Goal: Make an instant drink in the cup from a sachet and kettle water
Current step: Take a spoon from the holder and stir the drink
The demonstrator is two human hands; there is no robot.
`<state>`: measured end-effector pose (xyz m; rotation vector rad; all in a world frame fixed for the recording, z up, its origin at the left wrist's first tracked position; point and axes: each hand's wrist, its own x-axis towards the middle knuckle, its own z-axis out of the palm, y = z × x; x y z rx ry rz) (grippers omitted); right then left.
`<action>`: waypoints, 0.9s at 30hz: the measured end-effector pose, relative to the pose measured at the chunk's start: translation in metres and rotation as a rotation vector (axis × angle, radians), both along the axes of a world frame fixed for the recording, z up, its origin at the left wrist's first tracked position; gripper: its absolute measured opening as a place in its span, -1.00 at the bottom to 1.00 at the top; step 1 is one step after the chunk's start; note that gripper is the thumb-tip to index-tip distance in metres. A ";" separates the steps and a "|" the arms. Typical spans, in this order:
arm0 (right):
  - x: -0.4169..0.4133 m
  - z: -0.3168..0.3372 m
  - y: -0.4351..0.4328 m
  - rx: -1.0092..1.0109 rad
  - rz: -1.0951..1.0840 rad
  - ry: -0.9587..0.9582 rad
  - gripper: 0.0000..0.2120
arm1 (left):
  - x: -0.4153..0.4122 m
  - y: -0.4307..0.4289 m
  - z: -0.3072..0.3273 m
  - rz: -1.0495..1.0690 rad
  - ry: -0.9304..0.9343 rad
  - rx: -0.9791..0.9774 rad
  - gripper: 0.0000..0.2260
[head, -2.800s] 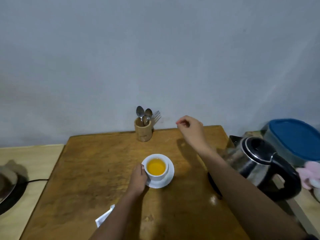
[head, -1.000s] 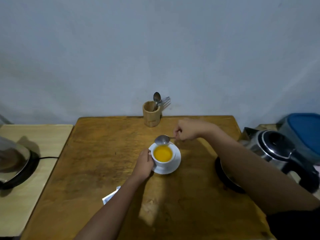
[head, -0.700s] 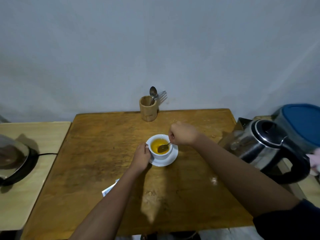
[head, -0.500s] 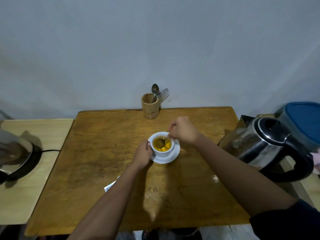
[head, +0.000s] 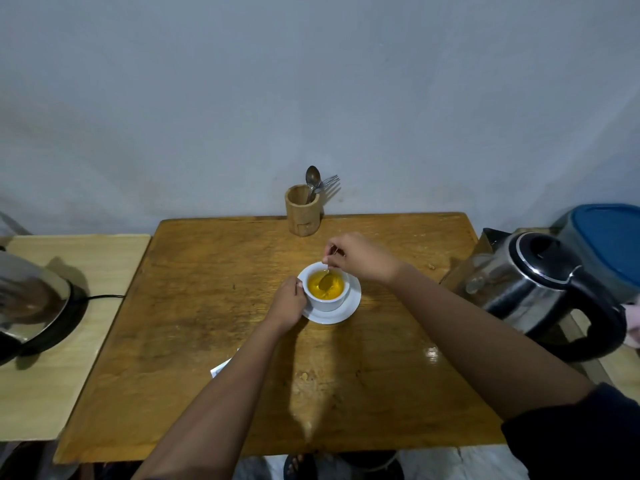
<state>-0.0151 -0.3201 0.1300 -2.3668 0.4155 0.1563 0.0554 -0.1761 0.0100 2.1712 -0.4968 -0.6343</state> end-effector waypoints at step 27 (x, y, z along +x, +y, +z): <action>-0.002 -0.024 0.010 -0.059 -0.326 -0.164 -0.86 | -0.004 -0.004 0.004 0.043 -0.009 -0.020 -0.74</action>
